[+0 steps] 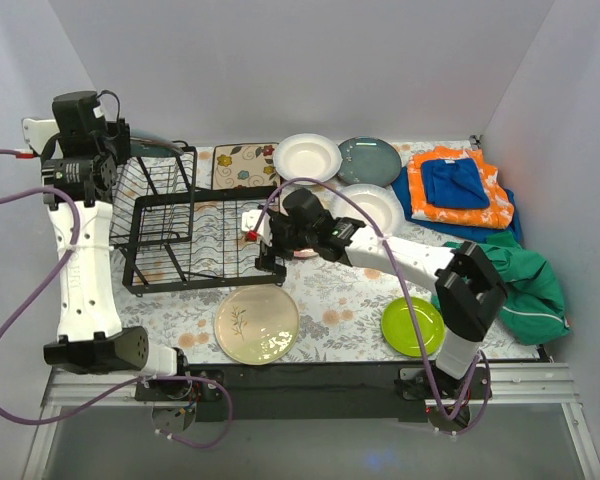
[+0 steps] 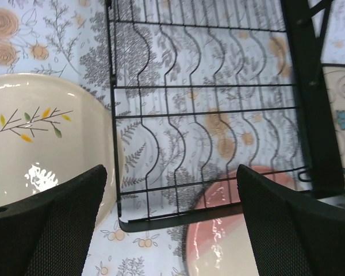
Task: Load the plates into the dish rack
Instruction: Move the dish rack
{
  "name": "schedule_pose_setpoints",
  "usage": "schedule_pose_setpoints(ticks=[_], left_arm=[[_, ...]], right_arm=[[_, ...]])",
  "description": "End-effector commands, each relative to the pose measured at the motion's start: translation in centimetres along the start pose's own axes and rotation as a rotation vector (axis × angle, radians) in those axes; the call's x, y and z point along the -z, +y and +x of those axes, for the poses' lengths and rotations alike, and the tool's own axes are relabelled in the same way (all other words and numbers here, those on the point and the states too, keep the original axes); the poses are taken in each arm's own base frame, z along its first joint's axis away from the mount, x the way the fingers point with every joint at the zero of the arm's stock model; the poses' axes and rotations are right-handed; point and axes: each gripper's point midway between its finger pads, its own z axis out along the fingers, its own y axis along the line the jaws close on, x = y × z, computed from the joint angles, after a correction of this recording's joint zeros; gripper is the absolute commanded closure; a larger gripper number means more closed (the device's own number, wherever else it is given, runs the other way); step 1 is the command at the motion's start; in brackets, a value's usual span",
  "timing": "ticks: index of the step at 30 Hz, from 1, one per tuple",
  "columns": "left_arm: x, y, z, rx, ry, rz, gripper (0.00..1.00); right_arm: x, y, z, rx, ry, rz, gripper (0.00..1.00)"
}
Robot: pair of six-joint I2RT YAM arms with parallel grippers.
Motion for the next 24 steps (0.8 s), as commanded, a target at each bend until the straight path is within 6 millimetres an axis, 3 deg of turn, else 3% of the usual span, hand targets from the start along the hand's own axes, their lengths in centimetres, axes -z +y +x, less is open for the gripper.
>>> schedule_pose_setpoints(ticks=[1, 5, 12, 18, 24], left_arm=[[2.5, -9.7, -3.5, 0.616, -0.001, 0.265, 1.00], [1.5, -10.7, -3.3, 0.621, 0.005, 0.263, 1.00], [1.5, -10.3, -3.7, 0.660, -0.016, 0.247, 1.00], [2.2, -10.0, -4.0, 0.671, -0.016, 0.234, 1.00], [3.5, -9.6, -4.0, 0.690, 0.003, 0.233, 1.00]], right_arm=[[3.4, -1.8, -3.1, 0.021, -0.082, 0.050, 0.02], [5.0, -2.3, -2.0, -0.007, -0.069, 0.082, 0.02], [7.1, -3.8, -0.2, -0.054, -0.046, 0.145, 0.02], [6.9, -4.6, 0.7, -0.061, -0.040, 0.139, 0.02], [5.5, -3.3, 0.6, -0.008, -0.077, 0.032, 0.02]])
